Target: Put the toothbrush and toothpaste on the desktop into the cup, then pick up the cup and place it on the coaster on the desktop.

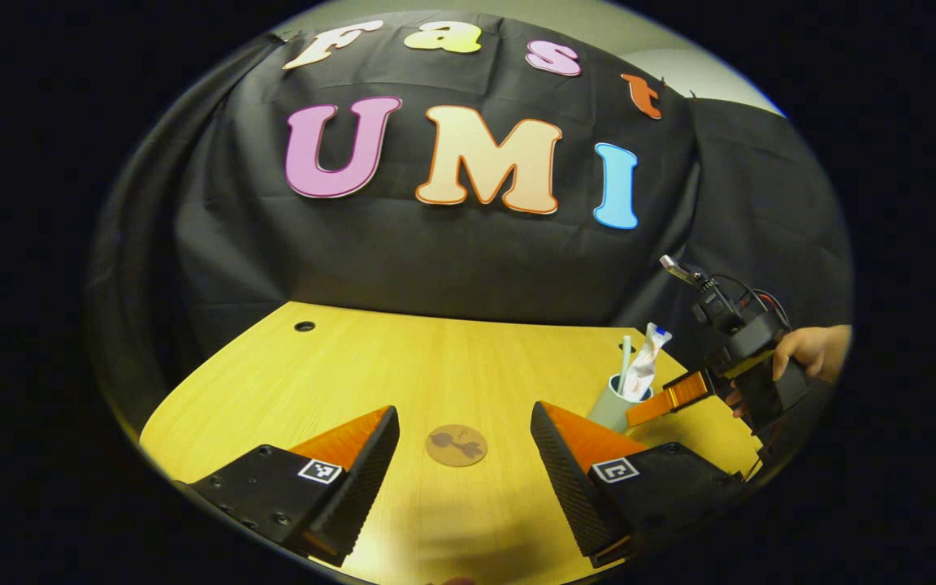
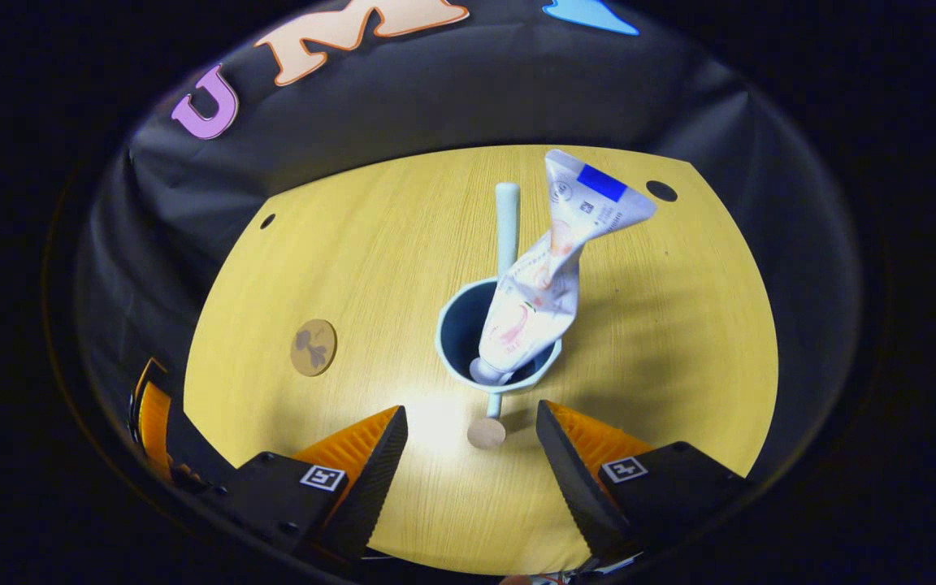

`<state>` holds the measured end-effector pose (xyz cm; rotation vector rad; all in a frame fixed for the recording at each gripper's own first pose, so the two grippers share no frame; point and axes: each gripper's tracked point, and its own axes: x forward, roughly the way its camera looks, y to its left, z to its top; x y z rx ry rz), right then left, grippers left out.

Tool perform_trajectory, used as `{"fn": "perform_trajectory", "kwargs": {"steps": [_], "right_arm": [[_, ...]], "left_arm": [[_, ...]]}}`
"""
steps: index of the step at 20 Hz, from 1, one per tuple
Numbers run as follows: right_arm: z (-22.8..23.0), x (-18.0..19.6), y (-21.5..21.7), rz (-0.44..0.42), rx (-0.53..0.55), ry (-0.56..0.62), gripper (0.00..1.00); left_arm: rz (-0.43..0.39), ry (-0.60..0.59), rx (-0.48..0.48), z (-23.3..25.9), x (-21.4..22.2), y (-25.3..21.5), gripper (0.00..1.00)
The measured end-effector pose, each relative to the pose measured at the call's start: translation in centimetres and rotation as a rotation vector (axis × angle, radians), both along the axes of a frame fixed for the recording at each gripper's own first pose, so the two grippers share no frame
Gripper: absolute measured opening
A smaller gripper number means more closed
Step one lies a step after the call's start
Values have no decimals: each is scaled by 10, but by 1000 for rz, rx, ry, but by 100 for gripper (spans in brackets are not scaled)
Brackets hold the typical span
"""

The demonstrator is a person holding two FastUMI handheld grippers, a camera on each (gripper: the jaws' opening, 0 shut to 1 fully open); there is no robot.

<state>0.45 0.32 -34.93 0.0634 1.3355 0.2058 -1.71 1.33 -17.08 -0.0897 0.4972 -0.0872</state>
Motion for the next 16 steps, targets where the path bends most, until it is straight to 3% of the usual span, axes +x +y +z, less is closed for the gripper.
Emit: {"fn": "perform_trajectory", "kwargs": {"steps": [11, 14, 15, 16], "right_arm": [[-43, 11, -11, 31, -125, 83, 99], [-48, 4, -15, 62, -140, 112, 91], [-50, 2, -16, 89, -151, 114, 77], [-49, -1, -16, 116, -157, 118, 75]], "left_arm": [[99, 57, 23, -7, -38, 45, 95], [106, 64, 18, -8, -41, 48, 95], [107, 70, 14, -9, -42, 48, 95], [106, 75, 10, -11, -44, 48, 95]]}}
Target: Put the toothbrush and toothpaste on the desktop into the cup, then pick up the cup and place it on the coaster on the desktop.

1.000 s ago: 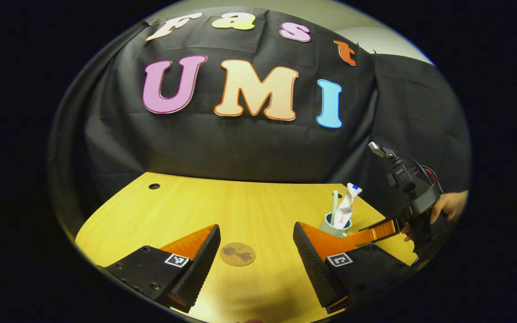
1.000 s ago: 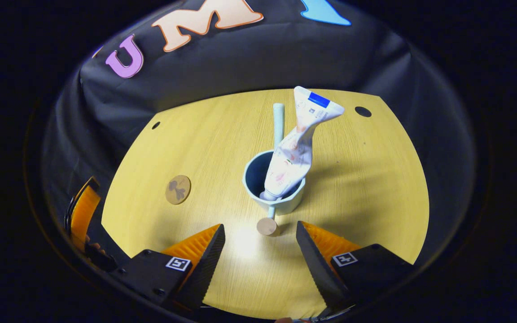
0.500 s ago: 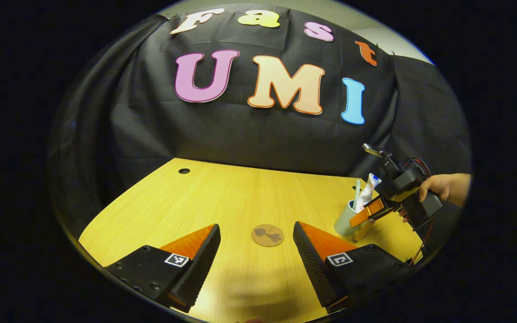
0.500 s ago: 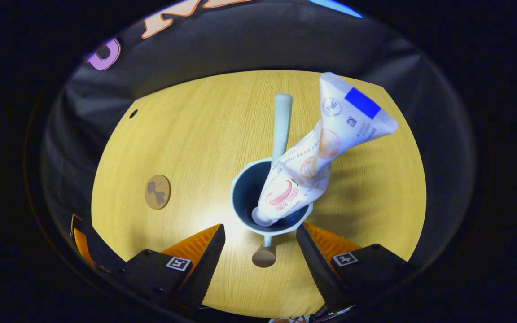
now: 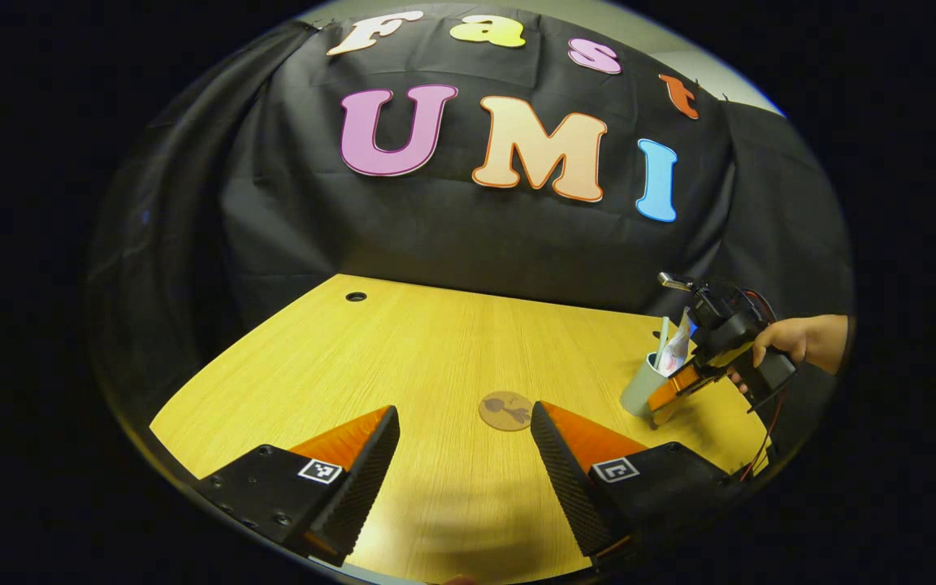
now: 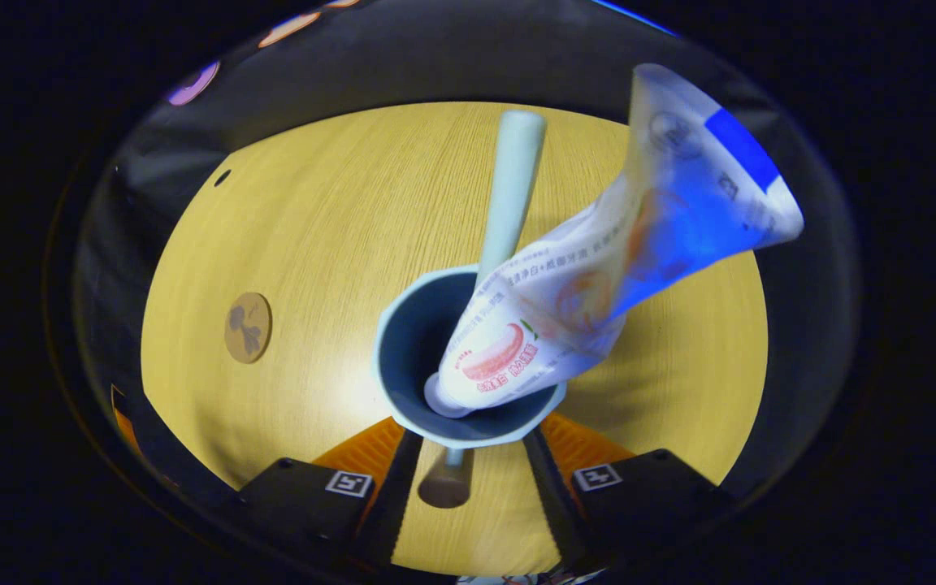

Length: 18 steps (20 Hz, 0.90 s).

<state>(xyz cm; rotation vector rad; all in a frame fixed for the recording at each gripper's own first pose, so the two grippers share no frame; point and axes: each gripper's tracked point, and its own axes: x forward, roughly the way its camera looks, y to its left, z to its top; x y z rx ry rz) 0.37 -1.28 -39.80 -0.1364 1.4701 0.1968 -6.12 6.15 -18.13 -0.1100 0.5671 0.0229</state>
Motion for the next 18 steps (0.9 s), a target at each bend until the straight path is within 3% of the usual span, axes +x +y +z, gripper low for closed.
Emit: {"fn": "perform_trajectory", "kwargs": {"steps": [1, 2, 4, 10, 11, 18], "right_arm": [[-3, -4, -2, 23, -11, 4, 62], [-4, -5, -2, 43, -16, 9, 57], [-3, -10, 4, 53, -13, 20, 29], [-1, -7, 4, 69, -14, -1, 24], [-2, -6, 4, 77, -12, -4, 28], [1, -2, 4, 99, 24, -36, 28]], "left_arm": [[-2, 2, -3, 0, 0, -1, 95], [-6, 4, -3, 1, -1, -2, 95], [-14, 1, 6, 1, -1, -1, 95], [-26, -4, 18, 1, -2, -2, 95], [-25, -3, 18, 0, -1, -2, 95], [3, -2, 15, -1, -3, -2, 95]]}}
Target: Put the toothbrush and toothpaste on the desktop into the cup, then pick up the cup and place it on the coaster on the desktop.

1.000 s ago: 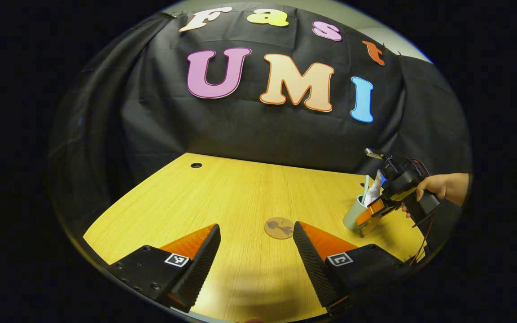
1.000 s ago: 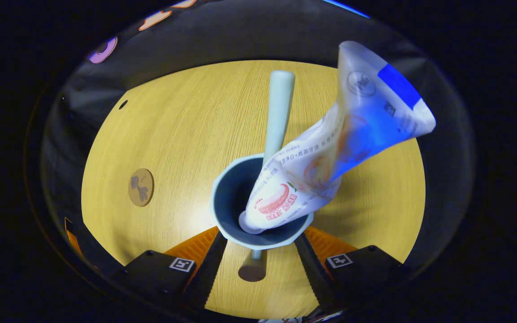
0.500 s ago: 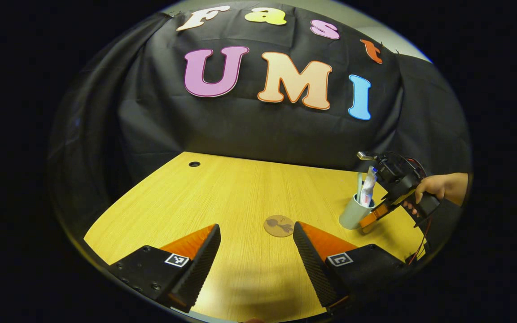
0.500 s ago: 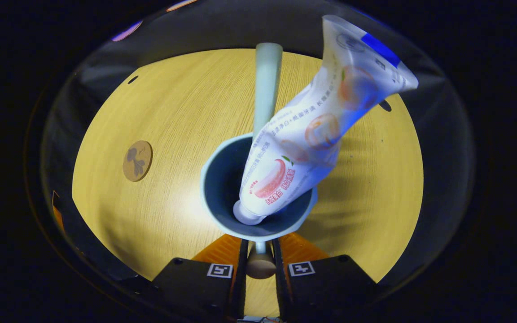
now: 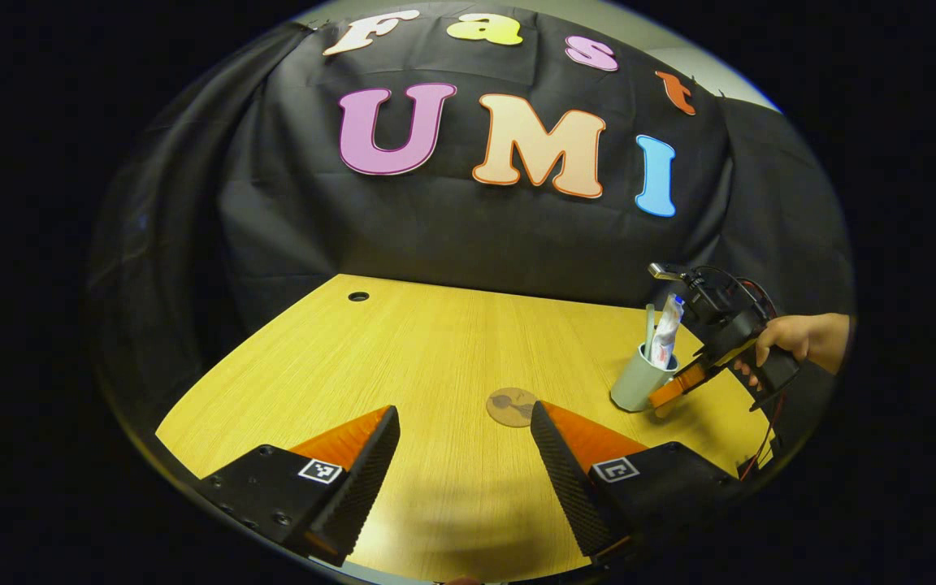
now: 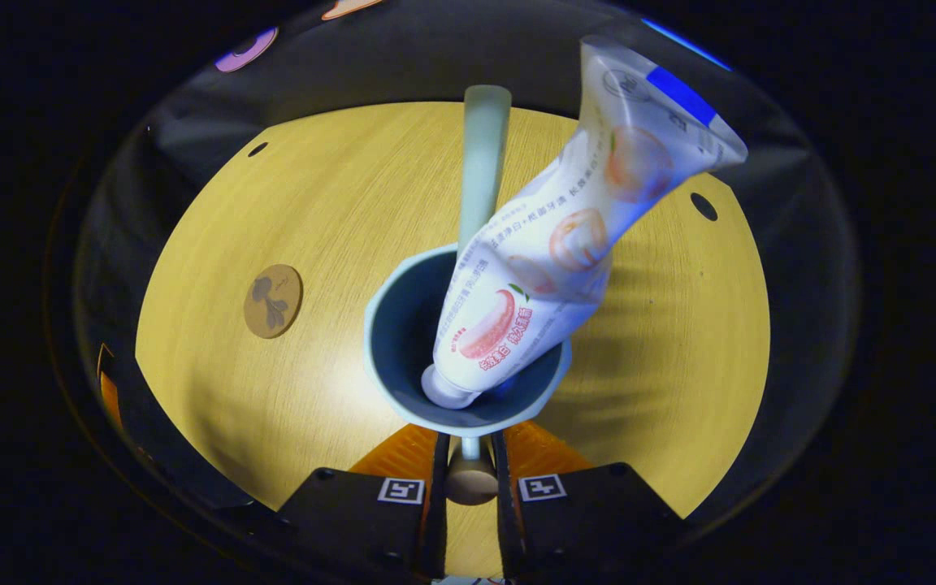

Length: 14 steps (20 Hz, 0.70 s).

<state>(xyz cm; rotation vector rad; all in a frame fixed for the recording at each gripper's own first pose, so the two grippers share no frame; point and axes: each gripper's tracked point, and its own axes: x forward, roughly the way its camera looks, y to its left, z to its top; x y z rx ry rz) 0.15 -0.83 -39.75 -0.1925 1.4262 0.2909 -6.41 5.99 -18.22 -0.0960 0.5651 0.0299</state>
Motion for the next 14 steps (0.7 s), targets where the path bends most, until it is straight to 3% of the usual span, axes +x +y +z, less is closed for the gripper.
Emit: {"fn": "perform_trajectory", "kwargs": {"steps": [5, 10, 11, 14], "right_arm": [[0, 1, 2, 32, 22, -6, 24], [0, 2, -1, 89, 39, -8, 28], [0, 3, -2, 101, 40, -9, 24], [0, 3, -3, 132, 51, -12, 28]], "left_arm": [[22, -9, -4, 1, -1, 2, 95], [60, -11, -10, -1, -2, 13, 95], [68, -11, -11, -3, -10, 19, 95], [90, -11, -7, -4, -25, 33, 95]]}}
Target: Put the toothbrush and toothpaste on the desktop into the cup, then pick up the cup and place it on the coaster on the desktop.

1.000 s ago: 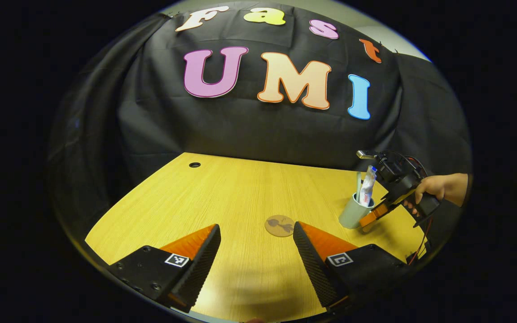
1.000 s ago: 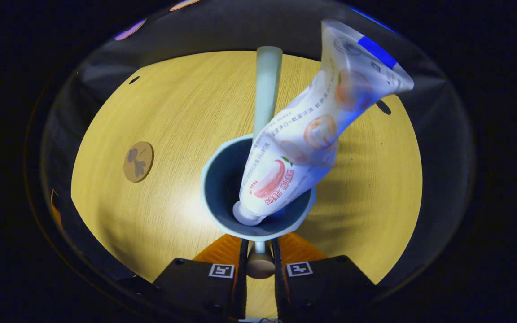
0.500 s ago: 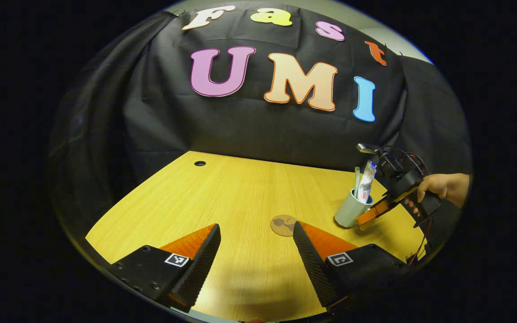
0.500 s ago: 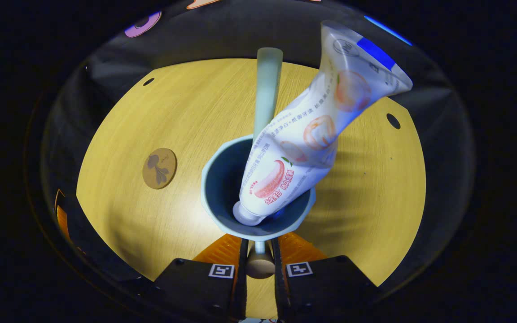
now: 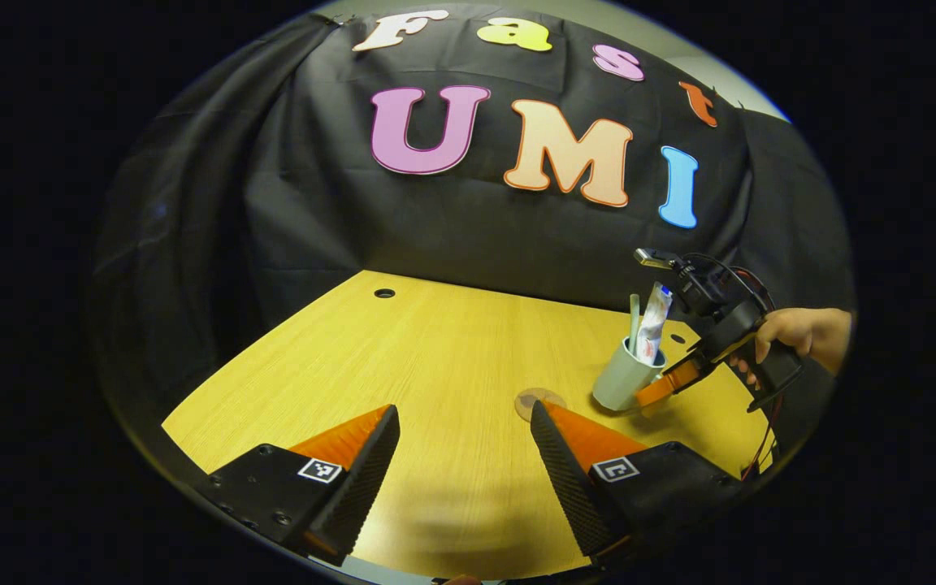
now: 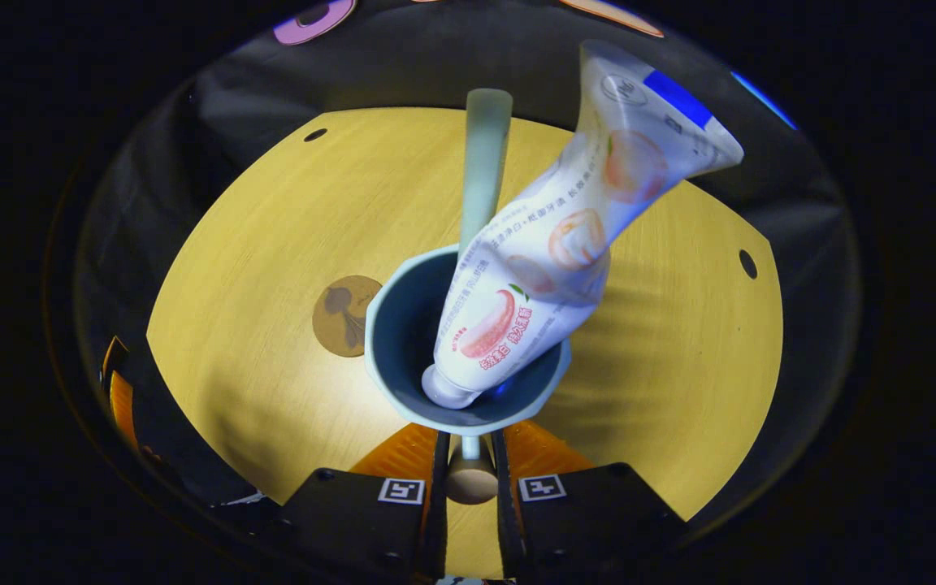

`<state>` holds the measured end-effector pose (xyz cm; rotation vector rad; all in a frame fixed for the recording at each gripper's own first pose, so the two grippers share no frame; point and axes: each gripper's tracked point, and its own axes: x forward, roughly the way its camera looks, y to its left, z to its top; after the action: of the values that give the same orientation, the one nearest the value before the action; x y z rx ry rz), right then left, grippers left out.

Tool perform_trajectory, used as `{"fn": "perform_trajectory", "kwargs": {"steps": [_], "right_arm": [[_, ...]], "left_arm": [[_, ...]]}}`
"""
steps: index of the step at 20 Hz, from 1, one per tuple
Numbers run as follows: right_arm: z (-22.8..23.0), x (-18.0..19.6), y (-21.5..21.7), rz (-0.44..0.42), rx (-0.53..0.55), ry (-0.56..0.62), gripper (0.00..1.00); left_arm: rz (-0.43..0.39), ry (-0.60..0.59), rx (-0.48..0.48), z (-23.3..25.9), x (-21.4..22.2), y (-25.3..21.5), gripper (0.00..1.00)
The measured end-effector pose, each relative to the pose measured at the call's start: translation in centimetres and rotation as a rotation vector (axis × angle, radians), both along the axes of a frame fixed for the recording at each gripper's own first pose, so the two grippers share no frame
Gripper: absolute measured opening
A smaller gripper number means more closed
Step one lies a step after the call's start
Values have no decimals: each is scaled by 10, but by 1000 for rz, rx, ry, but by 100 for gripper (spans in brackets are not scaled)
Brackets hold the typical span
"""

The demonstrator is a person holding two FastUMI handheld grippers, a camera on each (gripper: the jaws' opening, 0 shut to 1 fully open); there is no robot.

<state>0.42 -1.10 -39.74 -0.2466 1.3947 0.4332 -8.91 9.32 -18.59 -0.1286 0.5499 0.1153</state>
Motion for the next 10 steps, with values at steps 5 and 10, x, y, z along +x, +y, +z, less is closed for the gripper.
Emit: {"fn": "perform_trajectory", "kwargs": {"steps": [5, 10], "right_arm": [[6, 3, -2, 50, 10, 3, 28], [7, 3, -5, 92, 15, 12, 24]], "left_arm": [[41, -1, 10, 2, -8, 26, 95], [89, 1, 19, 5, -19, 54, 95]]}}
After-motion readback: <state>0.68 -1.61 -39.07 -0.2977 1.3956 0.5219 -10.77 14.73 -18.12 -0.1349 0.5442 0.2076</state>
